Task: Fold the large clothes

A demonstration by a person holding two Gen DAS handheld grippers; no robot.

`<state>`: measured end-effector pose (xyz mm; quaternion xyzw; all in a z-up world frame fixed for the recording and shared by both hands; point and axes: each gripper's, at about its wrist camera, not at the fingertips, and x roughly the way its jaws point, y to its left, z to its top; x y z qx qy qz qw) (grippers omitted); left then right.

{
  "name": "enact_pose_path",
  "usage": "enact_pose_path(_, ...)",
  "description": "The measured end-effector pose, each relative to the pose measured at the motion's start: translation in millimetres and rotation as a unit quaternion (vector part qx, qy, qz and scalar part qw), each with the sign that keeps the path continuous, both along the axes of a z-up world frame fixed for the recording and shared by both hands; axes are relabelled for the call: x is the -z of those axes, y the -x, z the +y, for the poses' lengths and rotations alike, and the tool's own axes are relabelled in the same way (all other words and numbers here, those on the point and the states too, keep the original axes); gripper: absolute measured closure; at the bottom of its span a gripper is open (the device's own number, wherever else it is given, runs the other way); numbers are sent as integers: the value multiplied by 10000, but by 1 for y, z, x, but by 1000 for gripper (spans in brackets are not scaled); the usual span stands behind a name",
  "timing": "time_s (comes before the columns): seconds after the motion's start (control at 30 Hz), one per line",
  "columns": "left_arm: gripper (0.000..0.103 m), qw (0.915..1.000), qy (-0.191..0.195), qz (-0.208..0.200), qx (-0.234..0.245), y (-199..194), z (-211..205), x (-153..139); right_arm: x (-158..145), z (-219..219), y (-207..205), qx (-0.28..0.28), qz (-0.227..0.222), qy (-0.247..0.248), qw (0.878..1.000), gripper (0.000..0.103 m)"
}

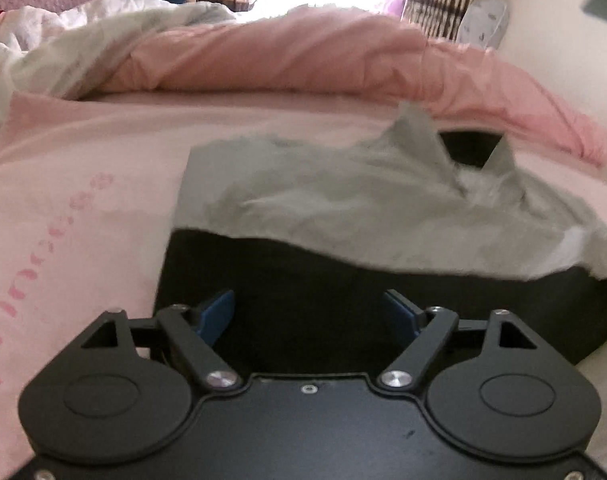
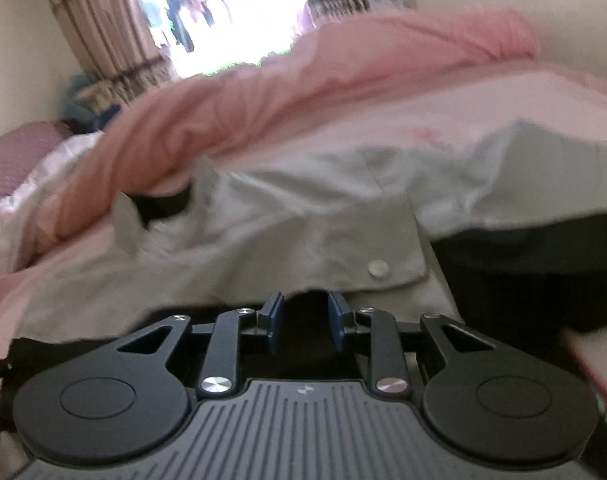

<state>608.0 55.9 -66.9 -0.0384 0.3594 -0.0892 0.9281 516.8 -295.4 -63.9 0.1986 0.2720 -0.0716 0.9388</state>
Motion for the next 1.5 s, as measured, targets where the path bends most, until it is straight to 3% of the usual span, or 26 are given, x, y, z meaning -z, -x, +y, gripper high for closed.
enact_pose_path(0.07, 6, 9996, -135, -212, 159, 3, -5, 6, 2, -3, 6, -56, -166, -65, 9998, 71)
enact_pose_path(0.2, 4, 9990, -339, -244, 187, 6, -12, 9, -8, -13, 20, -219, -234, -419, 9986, 62)
enact_pose_path(0.27, 4, 9995, -112, -251, 141, 10, -9, 3, -18, -29, 38, -12, -374, -656, 9971, 42)
enact_pose_path(0.3, 1, 9994, 32, -310, 120, 15, -5, 0, -24, -40, 53, 230, -537, -707, 9958, 21)
enact_pose_path(0.33, 0, 9990, 121, -414, 63, 21, -1, -4, -26, -52, 61, 453, -683, -727, 9940, 13)
enact_pose_path(0.43, 0, 9965, 38, -796, -242, 40, 6, -15, -34, -103, 103, 1122, -842, -760, 9872, 13)
enact_pose_path(0.5, 0, 9966, -40, -768, -292, 45, 10, -18, -33, -140, 130, 1667, -836, -854, 9787, 13)
enact_pose_path(0.63, 0, 9980, 105, -569, -266, 56, 18, -15, -18, -216, 188, 2979, -886, -1152, 9435, 13)
enact_pose_path(0.77, 0, 9988, 204, -338, -297, 56, 17, -6, 4, -268, 226, 3749, -767, -1548, 9108, 15)
enact_pose_path(0.93, 0, 9988, 88, -302, -384, 58, 12, 2, 18, -294, 240, 3800, -1170, -1741, 9009, 18)
enact_pose_path(1.2, 0, 9986, -180, -300, -406, 54, 4, 8, 21, -307, 221, 4137, -1490, -1663, 8826, 16)
enact_pose_path(1.5, 0, 9983, -188, -229, -500, 49, 1, 9, 22, -319, 219, 4277, -1586, -1701, 8735, 18)
